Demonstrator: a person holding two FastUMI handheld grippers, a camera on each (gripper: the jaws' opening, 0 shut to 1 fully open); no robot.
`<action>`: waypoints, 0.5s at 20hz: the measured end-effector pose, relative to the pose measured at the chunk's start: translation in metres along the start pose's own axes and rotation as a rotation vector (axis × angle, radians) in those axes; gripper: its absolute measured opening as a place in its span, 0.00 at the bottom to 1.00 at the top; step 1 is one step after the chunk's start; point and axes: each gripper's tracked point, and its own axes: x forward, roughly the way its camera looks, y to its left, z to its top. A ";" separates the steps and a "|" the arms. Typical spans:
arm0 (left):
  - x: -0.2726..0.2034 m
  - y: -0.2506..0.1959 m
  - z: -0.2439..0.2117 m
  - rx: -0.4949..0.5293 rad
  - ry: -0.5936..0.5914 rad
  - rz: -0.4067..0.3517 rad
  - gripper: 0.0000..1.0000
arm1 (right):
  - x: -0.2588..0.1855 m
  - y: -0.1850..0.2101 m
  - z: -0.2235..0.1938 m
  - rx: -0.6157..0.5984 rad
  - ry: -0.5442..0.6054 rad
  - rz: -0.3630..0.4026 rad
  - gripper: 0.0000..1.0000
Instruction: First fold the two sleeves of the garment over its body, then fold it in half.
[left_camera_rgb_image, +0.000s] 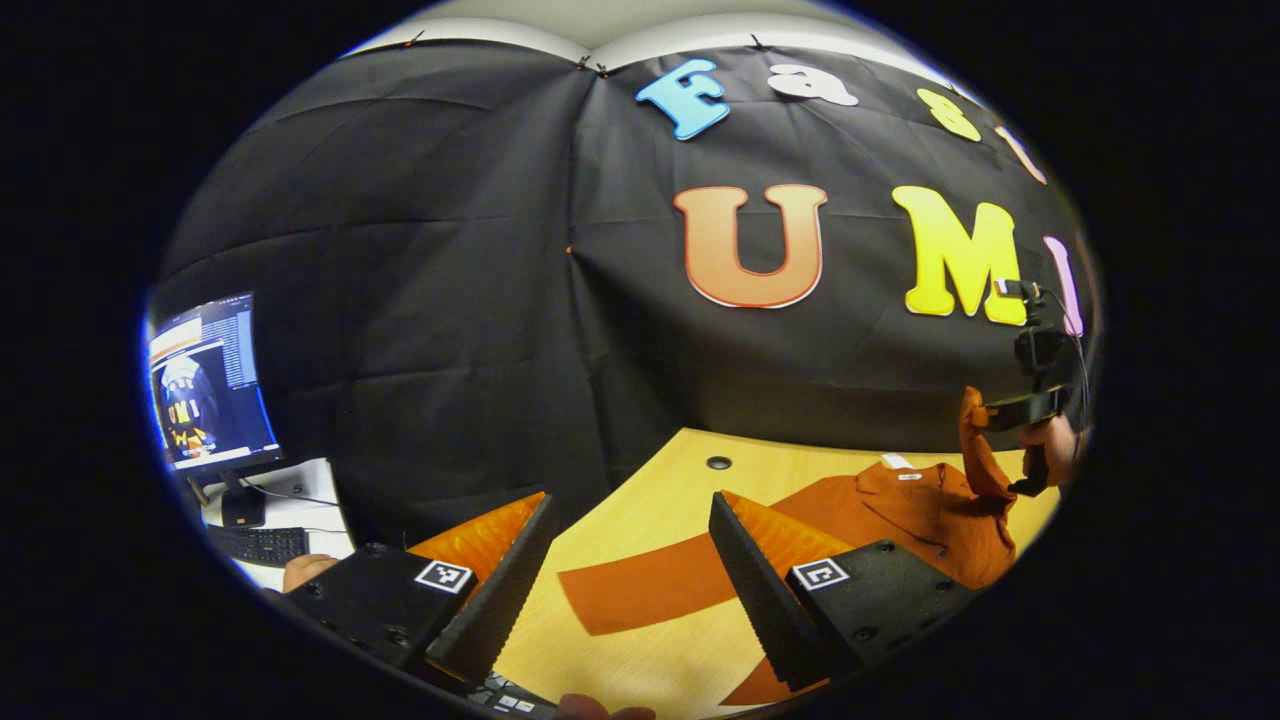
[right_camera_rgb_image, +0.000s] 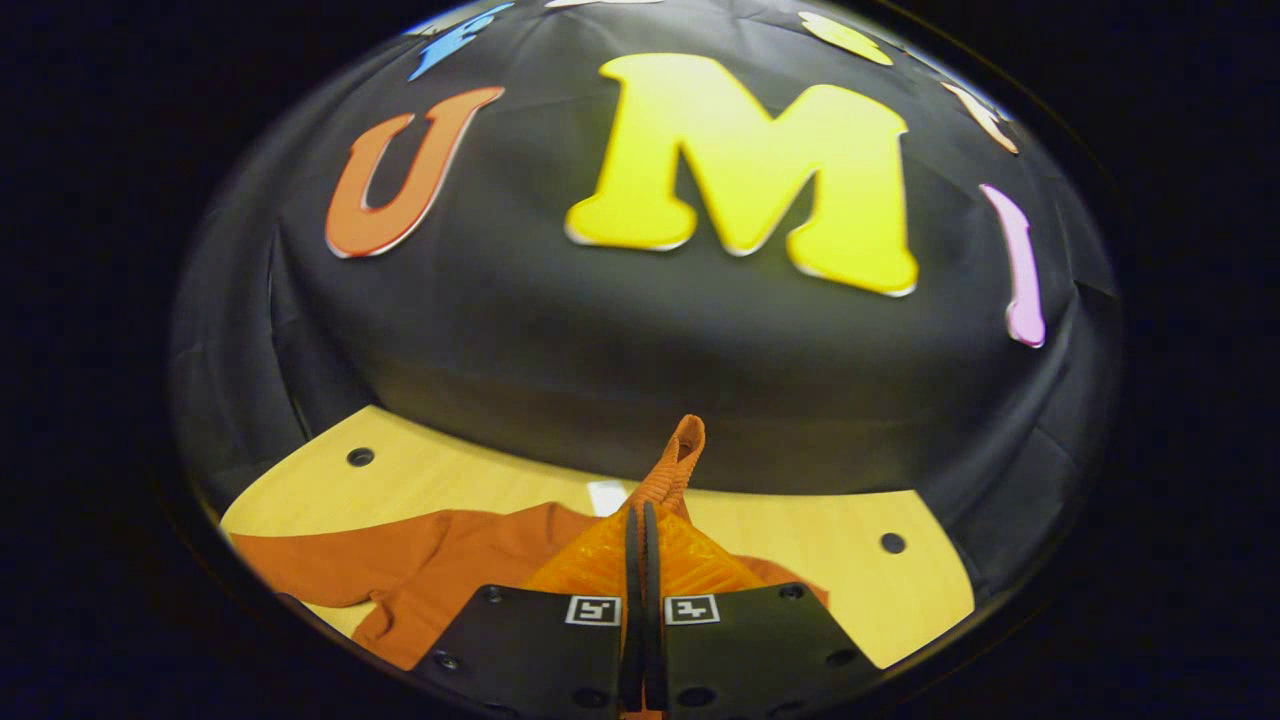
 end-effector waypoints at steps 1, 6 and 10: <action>-0.004 0.012 -0.002 -0.004 0.009 0.021 1.00 | 0.015 0.026 -0.018 -0.010 0.030 0.016 0.01; -0.012 0.054 -0.010 0.002 0.038 0.108 1.00 | 0.057 0.122 -0.091 -0.018 0.157 0.104 0.02; -0.011 0.071 -0.027 -0.011 0.071 0.144 1.00 | 0.067 0.152 -0.131 -0.018 0.253 0.158 0.02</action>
